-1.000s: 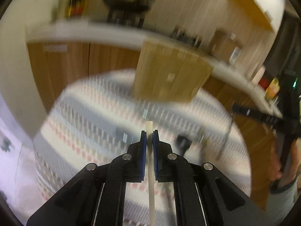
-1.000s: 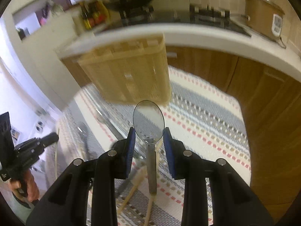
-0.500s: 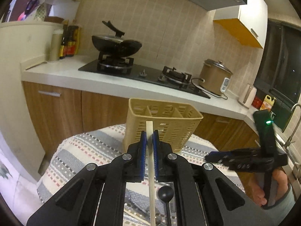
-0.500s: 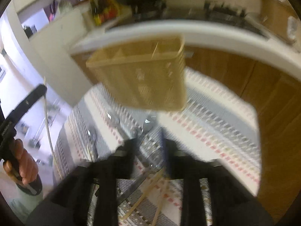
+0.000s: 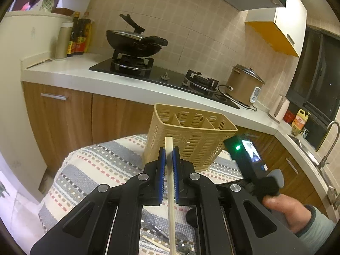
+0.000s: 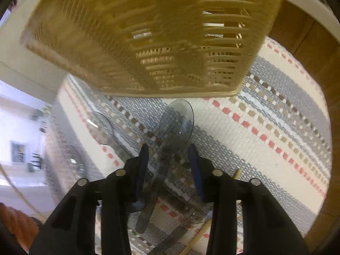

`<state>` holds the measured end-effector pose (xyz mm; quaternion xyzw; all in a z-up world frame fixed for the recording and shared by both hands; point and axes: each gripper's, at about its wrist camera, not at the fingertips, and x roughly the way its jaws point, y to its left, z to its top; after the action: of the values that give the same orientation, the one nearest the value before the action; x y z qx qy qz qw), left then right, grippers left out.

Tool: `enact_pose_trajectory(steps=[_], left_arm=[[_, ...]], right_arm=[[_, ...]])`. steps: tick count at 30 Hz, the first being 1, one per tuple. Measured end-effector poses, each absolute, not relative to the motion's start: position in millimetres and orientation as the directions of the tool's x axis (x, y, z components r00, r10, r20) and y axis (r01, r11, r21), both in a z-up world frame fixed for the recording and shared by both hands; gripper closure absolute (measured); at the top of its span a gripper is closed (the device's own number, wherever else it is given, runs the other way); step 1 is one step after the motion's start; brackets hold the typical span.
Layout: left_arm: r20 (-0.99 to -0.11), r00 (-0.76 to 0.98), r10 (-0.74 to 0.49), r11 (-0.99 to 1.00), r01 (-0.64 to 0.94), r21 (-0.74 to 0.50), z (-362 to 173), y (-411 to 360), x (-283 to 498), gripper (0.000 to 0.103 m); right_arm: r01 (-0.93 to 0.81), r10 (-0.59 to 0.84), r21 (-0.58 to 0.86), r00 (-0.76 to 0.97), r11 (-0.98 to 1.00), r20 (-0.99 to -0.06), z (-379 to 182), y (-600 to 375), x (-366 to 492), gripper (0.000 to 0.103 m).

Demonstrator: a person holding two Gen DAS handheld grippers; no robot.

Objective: Organize utensils

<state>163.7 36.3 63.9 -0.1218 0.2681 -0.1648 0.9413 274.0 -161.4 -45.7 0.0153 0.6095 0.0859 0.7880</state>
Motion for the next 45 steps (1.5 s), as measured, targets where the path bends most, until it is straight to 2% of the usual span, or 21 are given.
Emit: enact_pose_trajectory(steps=[1,3,7,11,16,19,25,31,34,39,45], left_arm=[[-0.463,0.802,-0.377,0.915,0.245,-0.32,63.7,36.6,164.1,0.098],[-0.457,0.804,-0.379,0.914,0.247,-0.323,63.0,36.8,164.7,0.098],[-0.442,0.813,-0.379,0.914,0.253,-0.318,63.8,35.0,163.9,0.098],[-0.423,0.822,-0.38,0.914,0.263,-0.309,68.5,32.9,163.9,0.098],[-0.348,0.855,-0.384,0.909,0.282,-0.309,88.3,32.7,164.0,0.098],[-0.27,0.888,-0.373,0.909,0.291,-0.298,109.4,30.2,168.6,0.098],[-0.096,0.934,-0.344,0.911,0.307,-0.277,145.9,11.7,196.6,0.098],[0.012,0.968,-0.252,0.943,0.248,-0.22,156.5,-11.8,235.6,0.098],[0.041,0.977,-0.207,0.956,0.211,-0.201,155.2,-16.9,253.3,0.098],[0.045,0.988,-0.145,0.966,0.151,-0.209,140.3,-15.4,276.5,0.098],[0.017,0.99,-0.139,0.956,0.138,-0.257,122.2,-4.1,295.5,0.098]], right_arm=[[-0.124,0.104,0.074,0.256,0.99,-0.961,-45.5,-155.2,270.4,0.077],[-0.134,0.054,0.018,0.275,0.991,-0.96,-44.2,-147.2,265.4,0.091],[-0.148,0.069,0.026,0.293,0.989,-0.954,-41.0,-139.8,255.1,0.101],[-0.149,0.113,0.065,0.344,0.987,-0.932,-27.3,-143.7,237.2,0.101],[-0.213,0.285,0.208,0.442,0.954,-0.851,19.6,-164.9,200.7,0.101],[-0.237,0.34,0.247,0.558,0.939,-0.757,64.3,-179.0,181.6,0.101],[-0.247,0.337,0.244,0.817,0.938,-0.469,143.2,-208.1,189.5,0.101],[-0.232,0.285,0.214,0.921,0.949,-0.266,154.8,-211.8,223.0,0.101],[-0.217,0.251,0.171,0.944,0.961,-0.215,149.2,-215.0,248.0,0.101],[-0.182,0.215,0.173,0.956,0.968,-0.197,128.0,-226.4,282.5,0.101],[-0.159,0.197,0.169,0.951,0.973,-0.24,102.6,-228.4,297.8,0.101]])
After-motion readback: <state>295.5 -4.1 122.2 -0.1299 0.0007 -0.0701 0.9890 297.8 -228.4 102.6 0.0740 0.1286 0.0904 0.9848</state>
